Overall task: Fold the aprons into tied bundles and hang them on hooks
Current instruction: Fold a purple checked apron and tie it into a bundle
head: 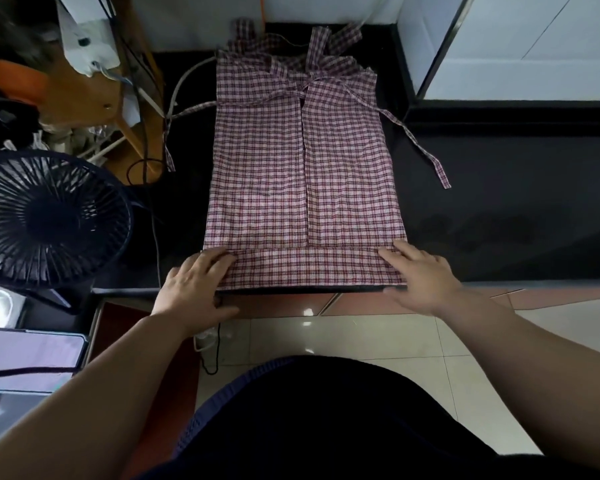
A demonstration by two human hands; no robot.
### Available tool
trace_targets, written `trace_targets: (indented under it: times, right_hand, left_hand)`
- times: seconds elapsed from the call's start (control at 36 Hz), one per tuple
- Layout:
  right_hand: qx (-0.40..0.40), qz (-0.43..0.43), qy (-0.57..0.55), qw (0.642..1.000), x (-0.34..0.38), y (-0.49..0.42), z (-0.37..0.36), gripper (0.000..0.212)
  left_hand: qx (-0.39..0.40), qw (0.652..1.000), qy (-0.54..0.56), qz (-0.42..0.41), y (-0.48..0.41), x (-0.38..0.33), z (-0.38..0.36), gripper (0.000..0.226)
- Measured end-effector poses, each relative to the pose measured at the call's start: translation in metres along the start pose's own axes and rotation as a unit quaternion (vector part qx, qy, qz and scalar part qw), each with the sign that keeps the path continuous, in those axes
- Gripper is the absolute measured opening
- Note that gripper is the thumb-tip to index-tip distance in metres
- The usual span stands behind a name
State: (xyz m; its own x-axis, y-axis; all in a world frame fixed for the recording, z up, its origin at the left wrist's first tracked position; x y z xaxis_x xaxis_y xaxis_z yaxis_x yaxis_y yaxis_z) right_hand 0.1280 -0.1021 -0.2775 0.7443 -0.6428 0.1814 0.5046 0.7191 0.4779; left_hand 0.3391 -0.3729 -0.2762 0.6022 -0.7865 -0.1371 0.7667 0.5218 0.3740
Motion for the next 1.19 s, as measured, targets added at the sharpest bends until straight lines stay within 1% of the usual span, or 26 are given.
trace_targets:
  times: [0.08,0.11,0.14,0.17,0.19,0.22,0.28,0.31,0.36,0.42,0.44,0.56,0.67,0.75,0.81,0.83,0.89,0.92,0.94,1.0,1.03,1.06,1.08,1.11,1.14,1.19]
  right_hand:
    - [-0.062,-0.001,-0.097,0.993,0.002,0.003,0.010,0.044]
    - [-0.078,-0.004,-0.117,0.990,0.001,0.003,0.015,0.039]
    - [-0.094,-0.014,-0.138,0.986,0.000,0.004,0.019,0.036]
    - [-0.106,-0.035,-0.162,0.980,-0.003,0.006,0.022,0.035]
    - [-0.118,-0.058,-0.195,0.972,-0.006,0.008,0.025,0.037]
    - [-0.125,-0.079,-0.239,0.960,-0.009,0.008,0.025,0.040]
    - [-0.122,-0.113,-0.350,0.922,-0.011,0.008,0.022,0.046]
    - [-0.113,-0.125,-0.398,0.902,-0.010,0.008,0.020,0.049]
    - [-0.094,-0.137,-0.448,0.878,-0.011,0.006,0.019,0.056]
    - [-0.080,-0.143,-0.458,0.874,-0.013,0.003,0.018,0.057]
    - [-0.077,-0.149,-0.453,0.876,-0.015,0.002,0.017,0.053]
    - [-0.112,-0.173,-0.368,0.907,-0.022,-0.004,0.018,0.023]
    - [-0.133,-0.221,-0.312,0.914,-0.024,-0.012,0.014,0.019]
    - [-0.132,-0.260,-0.260,0.920,-0.023,-0.015,0.016,0.024]
    - [-0.143,-0.264,-0.207,0.931,-0.019,-0.013,0.020,0.032]
    - [-0.161,-0.246,-0.154,0.943,-0.016,-0.012,0.025,0.034]
    - [-0.179,-0.156,-0.018,0.971,-0.006,-0.015,0.032,0.034]
    - [-0.164,-0.098,0.027,0.981,0.000,-0.018,0.031,0.034]
    - [-0.139,-0.052,0.036,0.988,0.005,-0.021,0.028,0.036]
    - [-0.068,-0.031,-0.032,0.997,0.006,-0.023,0.019,0.049]
    - [-0.036,-0.032,-0.069,0.996,0.005,-0.023,0.015,0.061]
    - [-0.010,-0.029,-0.076,0.997,0.005,-0.024,0.012,0.072]
    - [0.005,-0.024,-0.062,0.998,0.005,-0.024,0.012,0.080]
    - [0.005,-0.019,-0.052,0.998,0.004,-0.024,0.012,0.083]
    - [-0.004,-0.017,-0.051,0.999,0.003,-0.023,0.014,0.079]
    - [-0.041,-0.007,-0.085,0.996,0.002,-0.021,0.020,0.062]
  left_hand:
    - [-0.035,0.999,0.024,0.010,-0.005,0.002,0.011,0.065]
    - [-0.045,0.997,0.058,0.021,-0.007,0.004,0.016,0.055]
    - [-0.047,0.991,0.120,0.045,-0.008,0.009,0.020,0.043]
    - [-0.032,0.975,0.203,0.083,-0.009,0.017,0.021,0.030]
    - [-0.011,0.949,0.291,0.123,-0.011,0.024,0.021,0.022]
    - [0.003,0.916,0.370,0.153,-0.013,0.030,0.019,0.020]
    - [0.015,0.869,0.454,0.197,-0.017,0.040,0.014,0.014]
    - [0.021,0.860,0.464,0.211,-0.019,0.042,0.013,0.011]
    - [0.032,0.863,0.455,0.218,-0.022,0.040,0.011,0.007]
    - [0.022,0.869,0.441,0.221,-0.025,0.037,0.012,0.011]
    - [0.013,0.871,0.435,0.226,-0.025,0.035,0.013,0.015]
    - [-0.031,0.877,0.401,0.263,-0.027,0.037,0.011,0.024]
    - [-0.061,0.903,0.329,0.270,-0.031,0.035,0.014,0.031]
    - [-0.072,0.912,0.289,0.282,-0.034,0.033,0.017,0.028]
    - [-0.081,0.923,0.246,0.284,-0.034,0.029,0.021,0.028]
    - [-0.092,0.929,0.225,0.278,-0.035,0.027,0.023,0.030]
    - [-0.134,0.945,0.189,0.230,-0.034,0.022,0.025,0.033]
    - [-0.158,0.957,0.166,0.179,-0.033,0.018,0.026,0.033]
    - [-0.170,0.969,0.143,0.112,-0.033,0.011,0.026,0.032]
    - [-0.149,0.981,0.120,-0.014,-0.034,0.000,0.019,0.033]
    - [-0.105,0.987,0.121,-0.030,-0.033,-0.003,0.016,0.036]
    - [-0.051,0.992,0.114,-0.024,-0.031,-0.004,0.011,0.045]
    - [-0.008,0.995,0.096,-0.013,-0.029,-0.003,0.008,0.060]
    - [0.018,0.998,0.067,-0.005,-0.028,-0.003,0.006,0.075]
    - [0.026,0.999,0.048,-0.002,-0.026,-0.004,0.007,0.085]
    - [0.022,0.999,0.029,-0.005,-0.022,-0.006,0.013,0.095]
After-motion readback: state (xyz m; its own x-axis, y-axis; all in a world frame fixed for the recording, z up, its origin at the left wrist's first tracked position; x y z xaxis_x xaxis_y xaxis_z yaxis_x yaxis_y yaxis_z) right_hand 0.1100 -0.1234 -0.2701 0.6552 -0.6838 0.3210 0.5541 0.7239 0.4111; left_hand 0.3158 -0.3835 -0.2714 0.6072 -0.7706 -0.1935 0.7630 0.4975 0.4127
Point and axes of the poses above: each hand's wrist, its own y-axis away from the middle knuckle, its own z-axis out of the back of the hand, x = y × z, the point moved 6 cm from there along -y, towards the middle knuckle, and after that the axes turned 9 degrees about z, right-handed, at the moved point
